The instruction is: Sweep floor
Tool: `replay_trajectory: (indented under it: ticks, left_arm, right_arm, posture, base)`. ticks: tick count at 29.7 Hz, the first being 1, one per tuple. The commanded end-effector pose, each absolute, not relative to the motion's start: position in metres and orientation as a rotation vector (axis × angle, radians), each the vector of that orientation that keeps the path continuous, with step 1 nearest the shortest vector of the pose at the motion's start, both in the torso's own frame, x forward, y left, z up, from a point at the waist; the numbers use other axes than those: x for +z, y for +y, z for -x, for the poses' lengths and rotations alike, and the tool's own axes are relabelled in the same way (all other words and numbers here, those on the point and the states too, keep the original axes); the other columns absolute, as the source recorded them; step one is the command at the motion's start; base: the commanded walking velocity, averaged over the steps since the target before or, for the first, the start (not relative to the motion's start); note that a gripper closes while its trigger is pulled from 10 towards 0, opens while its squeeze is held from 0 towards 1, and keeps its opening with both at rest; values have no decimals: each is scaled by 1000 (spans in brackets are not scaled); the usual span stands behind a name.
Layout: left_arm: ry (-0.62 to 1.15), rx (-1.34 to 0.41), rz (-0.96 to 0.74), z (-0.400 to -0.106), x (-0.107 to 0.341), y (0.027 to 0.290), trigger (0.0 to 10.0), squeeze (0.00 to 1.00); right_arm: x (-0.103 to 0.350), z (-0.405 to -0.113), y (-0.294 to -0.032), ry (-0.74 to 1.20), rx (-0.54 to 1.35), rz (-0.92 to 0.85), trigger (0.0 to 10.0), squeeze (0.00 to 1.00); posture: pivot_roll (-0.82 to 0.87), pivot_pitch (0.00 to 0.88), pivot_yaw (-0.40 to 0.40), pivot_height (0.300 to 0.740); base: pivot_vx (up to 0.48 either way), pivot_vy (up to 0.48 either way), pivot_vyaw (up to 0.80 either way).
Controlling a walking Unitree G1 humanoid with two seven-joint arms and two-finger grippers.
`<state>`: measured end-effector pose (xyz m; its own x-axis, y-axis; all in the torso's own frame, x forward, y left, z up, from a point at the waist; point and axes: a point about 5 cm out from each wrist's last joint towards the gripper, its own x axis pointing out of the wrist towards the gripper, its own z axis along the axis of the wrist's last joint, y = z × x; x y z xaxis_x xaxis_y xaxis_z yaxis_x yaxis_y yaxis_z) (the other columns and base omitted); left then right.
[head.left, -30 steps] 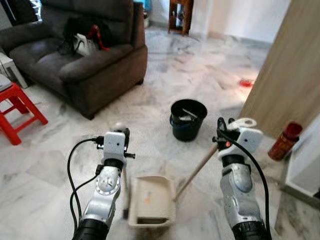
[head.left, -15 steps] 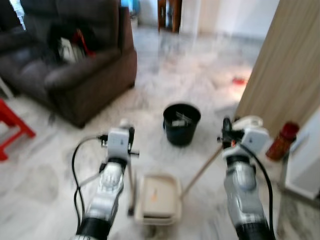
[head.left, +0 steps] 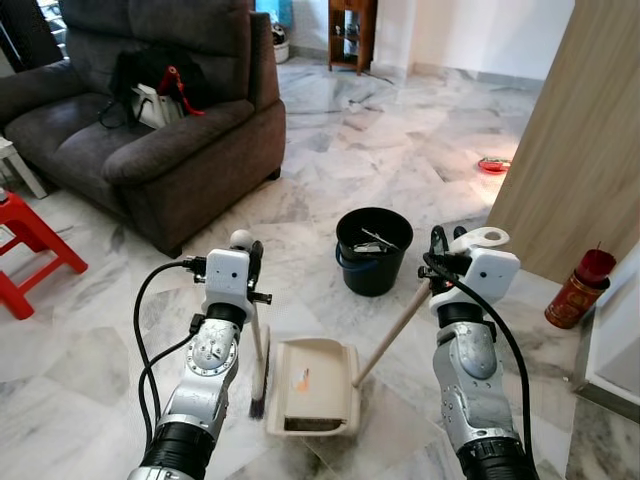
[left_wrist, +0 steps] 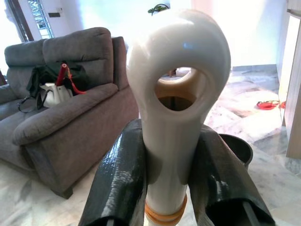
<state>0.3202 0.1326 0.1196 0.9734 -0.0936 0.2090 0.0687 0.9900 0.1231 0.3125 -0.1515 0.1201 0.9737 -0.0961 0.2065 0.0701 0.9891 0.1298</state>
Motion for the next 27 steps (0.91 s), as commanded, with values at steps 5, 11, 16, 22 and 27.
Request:
replay_trajectory:
  ticks: [5, 11, 16, 22, 27]
  left_arm:
    - [-246, -86, -126, -322, 126, 134, 10000, 0]
    - [-246, -92, -125, -322, 126, 133, 10000, 0]
    - [-246, -95, -126, -322, 126, 133, 10000, 0]
    - [-256, -104, -120, -322, 127, 131, 10000, 0]
    - [-259, -116, -120, -321, 127, 130, 10000, 0]
  right_arm:
    - [135, -314, -151, -287, -86, -132, 10000, 0]
    - [136, -314, -151, -290, -90, -130, 10000, 0]
    - [136, -314, -152, -290, -92, -130, 10000, 0]
    - [135, -314, -152, -290, -92, -131, 10000, 0]
    - [137, -315, -151, -296, -90, -131, 10000, 0]
  posture:
    - [-150, 0, 81, 740]
    - [-154, 0, 86, 740]
    - [-155, 0, 87, 740]
    - [-153, 0, 85, 740]
    - [-156, 0, 88, 740]
  base:
    - [0, 0, 0]
    - [0, 0, 0]
    - [0, 0, 0]
    - [0, 0, 0]
    - [0, 0, 0]
